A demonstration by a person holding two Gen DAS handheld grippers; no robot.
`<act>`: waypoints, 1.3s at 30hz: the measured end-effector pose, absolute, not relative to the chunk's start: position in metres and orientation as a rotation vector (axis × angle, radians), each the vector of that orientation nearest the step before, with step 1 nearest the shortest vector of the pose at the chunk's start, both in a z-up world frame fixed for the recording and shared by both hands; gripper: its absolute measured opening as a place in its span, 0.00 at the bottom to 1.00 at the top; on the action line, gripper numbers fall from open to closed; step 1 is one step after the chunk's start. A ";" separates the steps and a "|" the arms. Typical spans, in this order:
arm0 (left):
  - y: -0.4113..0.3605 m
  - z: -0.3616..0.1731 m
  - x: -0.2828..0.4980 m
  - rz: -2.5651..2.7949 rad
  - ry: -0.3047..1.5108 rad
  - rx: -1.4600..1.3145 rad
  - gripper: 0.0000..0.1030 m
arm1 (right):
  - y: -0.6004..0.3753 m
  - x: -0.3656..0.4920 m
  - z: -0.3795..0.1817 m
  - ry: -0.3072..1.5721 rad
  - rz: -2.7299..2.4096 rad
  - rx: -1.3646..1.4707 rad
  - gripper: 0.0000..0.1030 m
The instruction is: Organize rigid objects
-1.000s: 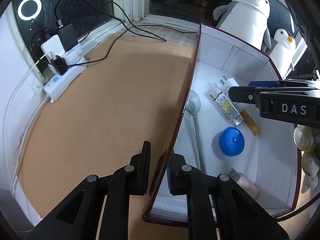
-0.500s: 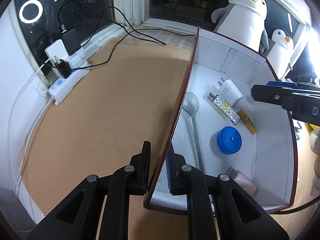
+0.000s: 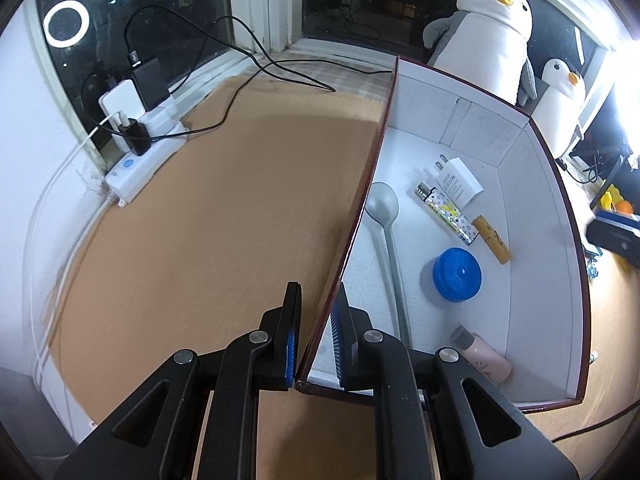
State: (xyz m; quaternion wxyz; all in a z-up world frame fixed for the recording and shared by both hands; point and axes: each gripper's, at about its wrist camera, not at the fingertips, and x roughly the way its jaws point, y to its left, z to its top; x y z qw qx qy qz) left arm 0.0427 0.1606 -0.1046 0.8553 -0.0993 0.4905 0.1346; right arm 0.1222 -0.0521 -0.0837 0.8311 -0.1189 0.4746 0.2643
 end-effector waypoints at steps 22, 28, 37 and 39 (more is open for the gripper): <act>0.160 -0.105 0.045 0.290 1.040 -0.182 0.13 | -0.247 0.069 -0.134 1.180 0.315 -0.137 0.47; 0.159 -0.105 0.046 0.292 1.039 -0.184 0.13 | -0.231 0.054 -0.149 1.187 0.371 -0.249 0.47; 0.160 -0.103 0.044 0.293 1.037 -0.187 0.13 | -0.200 0.048 -0.168 1.171 0.436 -0.485 0.47; 0.160 -0.103 0.044 0.295 1.036 -0.188 0.13 | -0.197 0.051 -0.171 1.174 0.439 -0.518 0.47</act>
